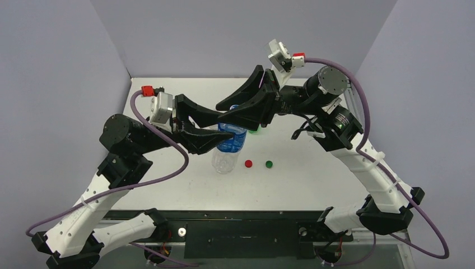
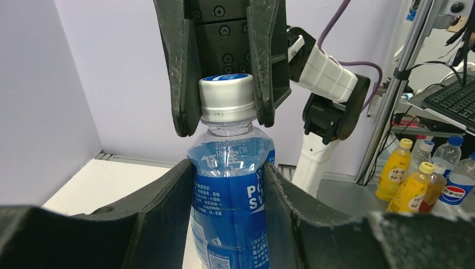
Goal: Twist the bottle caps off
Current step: Unscrew the bottle cap from the plastic bottle.
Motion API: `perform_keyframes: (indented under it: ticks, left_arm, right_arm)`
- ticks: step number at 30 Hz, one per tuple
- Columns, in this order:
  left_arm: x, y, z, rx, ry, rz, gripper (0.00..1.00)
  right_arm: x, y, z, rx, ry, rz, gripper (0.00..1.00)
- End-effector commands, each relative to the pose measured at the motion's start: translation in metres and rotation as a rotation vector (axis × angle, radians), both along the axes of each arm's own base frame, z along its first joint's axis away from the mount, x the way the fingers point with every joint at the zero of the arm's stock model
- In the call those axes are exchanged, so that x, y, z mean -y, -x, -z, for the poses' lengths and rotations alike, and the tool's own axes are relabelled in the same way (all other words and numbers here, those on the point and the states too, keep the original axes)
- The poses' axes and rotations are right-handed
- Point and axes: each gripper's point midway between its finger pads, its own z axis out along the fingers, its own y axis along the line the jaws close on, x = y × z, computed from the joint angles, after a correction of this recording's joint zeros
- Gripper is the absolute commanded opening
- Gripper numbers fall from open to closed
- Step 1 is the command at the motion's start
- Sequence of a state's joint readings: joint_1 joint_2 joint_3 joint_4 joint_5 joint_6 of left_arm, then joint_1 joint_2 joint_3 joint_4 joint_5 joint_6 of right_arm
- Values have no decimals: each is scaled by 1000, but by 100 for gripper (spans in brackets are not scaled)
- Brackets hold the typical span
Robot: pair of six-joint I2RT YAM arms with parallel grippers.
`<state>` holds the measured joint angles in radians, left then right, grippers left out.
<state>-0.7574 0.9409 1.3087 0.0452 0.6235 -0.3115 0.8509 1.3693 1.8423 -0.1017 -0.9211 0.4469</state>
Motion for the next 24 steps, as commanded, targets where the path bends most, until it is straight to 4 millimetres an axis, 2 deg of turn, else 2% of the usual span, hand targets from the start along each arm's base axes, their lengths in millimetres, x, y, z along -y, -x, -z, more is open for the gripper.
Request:
perform_keyframes:
  ticks: [1,2,3,4,5,6,7,8,9,10,11,12,13,14,15,18,22,24]
  left_arm:
    - [7,-1,14,17,-56,35,0]
    - [6,-8,17,52,-65,-5,0]
    - [4,-22,22,71,-80,-81,0]
    - [3,-29,28,73,-93,-123,0]
    - [-1,-44,32,104,-103,-206,0]
    - [-3,-50,34,120,-108,-244,0]
    - [-8,-64,40,153,-126,-320,0]
    - [-12,-72,42,162,-132,-373,0]
    - [-13,-77,44,194,-139,-402,0]
    - [-16,-84,45,204,-135,-441,0]
    - [-18,-88,43,231,-133,-469,0]
    - [-22,-94,44,229,-134,-507,0]
    - [-23,-97,42,237,-130,-528,0]
    - [-26,-102,43,231,-129,-559,0]
    - [-28,-103,40,236,-119,-572,0]
    - [-32,-107,38,236,-105,-608,0]
    - [-36,-108,36,239,-92,-626,0]
    - [-38,-109,36,245,-85,-638,0]
  right_arm:
    - [16,5,-1,20,26,24,1]
    - [18,-16,-2,35,22,160,22]
    - [22,-38,2,-4,46,302,31]
    - [26,-47,2,10,53,369,45]
    - [34,-66,4,-22,65,497,54]
    - [38,-71,5,-23,72,545,68]
    - [46,-84,8,-42,88,643,74]
    - [46,-83,8,-47,91,663,75]
    - [54,-93,8,-60,93,749,77]
    - [49,-90,10,-64,105,764,78]
    - [53,-102,14,-70,140,855,78]
    - [48,-100,17,-75,162,876,79]
    - [52,-111,20,-98,199,954,79]
    - [56,-109,17,-106,215,970,79]
    - [51,-119,27,-124,245,1017,80]
    - [46,-129,37,-162,264,1072,80]
    - [37,-137,47,-216,251,1093,72]
    - [26,-139,48,-239,234,1071,68]
